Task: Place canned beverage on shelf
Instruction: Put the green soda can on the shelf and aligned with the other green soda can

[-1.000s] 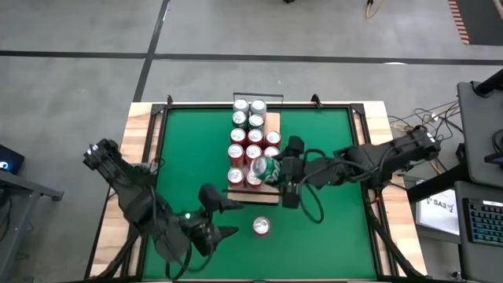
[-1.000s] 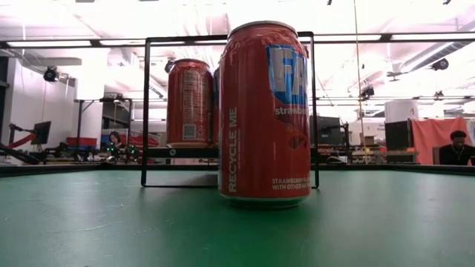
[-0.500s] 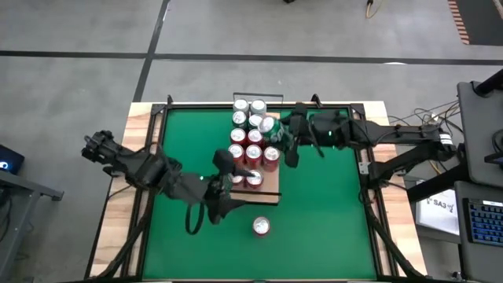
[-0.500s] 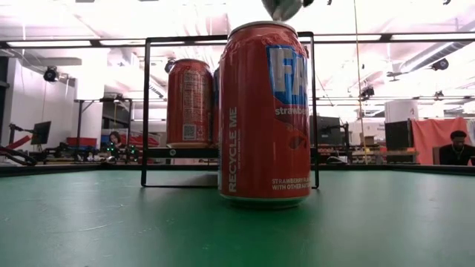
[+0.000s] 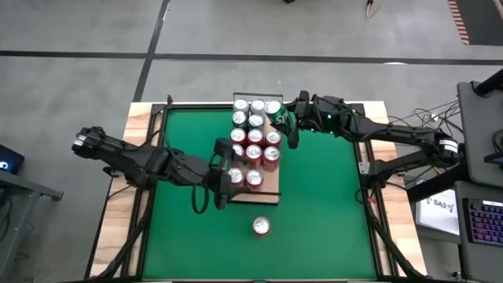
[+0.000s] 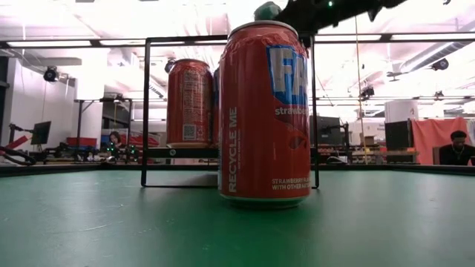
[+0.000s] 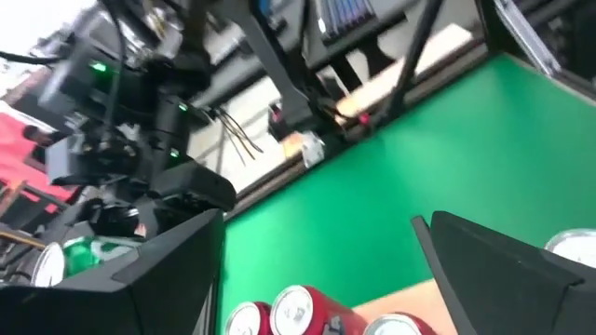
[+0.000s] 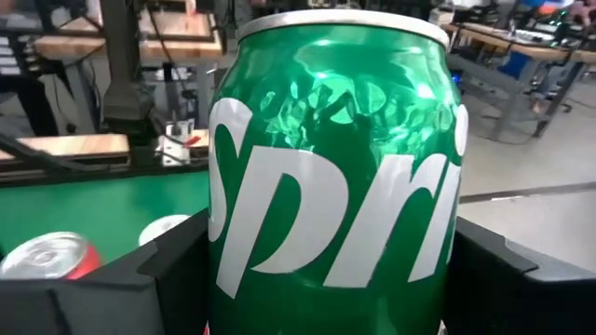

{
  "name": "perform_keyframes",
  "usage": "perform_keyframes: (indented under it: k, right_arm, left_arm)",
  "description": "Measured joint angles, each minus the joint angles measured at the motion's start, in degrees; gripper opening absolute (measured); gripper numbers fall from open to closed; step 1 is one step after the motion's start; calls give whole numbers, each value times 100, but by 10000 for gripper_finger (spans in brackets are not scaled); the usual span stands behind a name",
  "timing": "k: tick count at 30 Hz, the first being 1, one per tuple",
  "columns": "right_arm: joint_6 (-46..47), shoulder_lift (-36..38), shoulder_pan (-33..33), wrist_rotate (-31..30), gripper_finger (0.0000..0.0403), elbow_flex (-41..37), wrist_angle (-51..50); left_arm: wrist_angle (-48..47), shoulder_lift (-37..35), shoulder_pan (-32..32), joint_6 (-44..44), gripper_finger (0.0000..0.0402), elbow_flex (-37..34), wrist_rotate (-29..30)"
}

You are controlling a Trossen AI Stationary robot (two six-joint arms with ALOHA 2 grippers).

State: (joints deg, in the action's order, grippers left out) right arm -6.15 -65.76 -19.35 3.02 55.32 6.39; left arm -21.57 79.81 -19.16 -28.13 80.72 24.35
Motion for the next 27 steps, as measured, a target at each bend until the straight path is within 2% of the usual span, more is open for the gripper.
perform_keyframes:
  k: [5,13,20,27]
  right_arm:
    - [99,0,-444,320,294,-456,823]
    - [371,-4,-895,346,294,-1505,2405]
    - [764,-191,-1195,342,294,-2403,4008]
    - [963,-1044,-1246,345,294,-2912,5625]
  left_arm:
    - [1297,-657,79,33,364,-1163,19]
    - [3126,-1456,339,274,365,-2640,364]
    - [3750,-1725,598,568,365,-3183,375]
    - [3810,-1681,799,622,365,-3213,375]
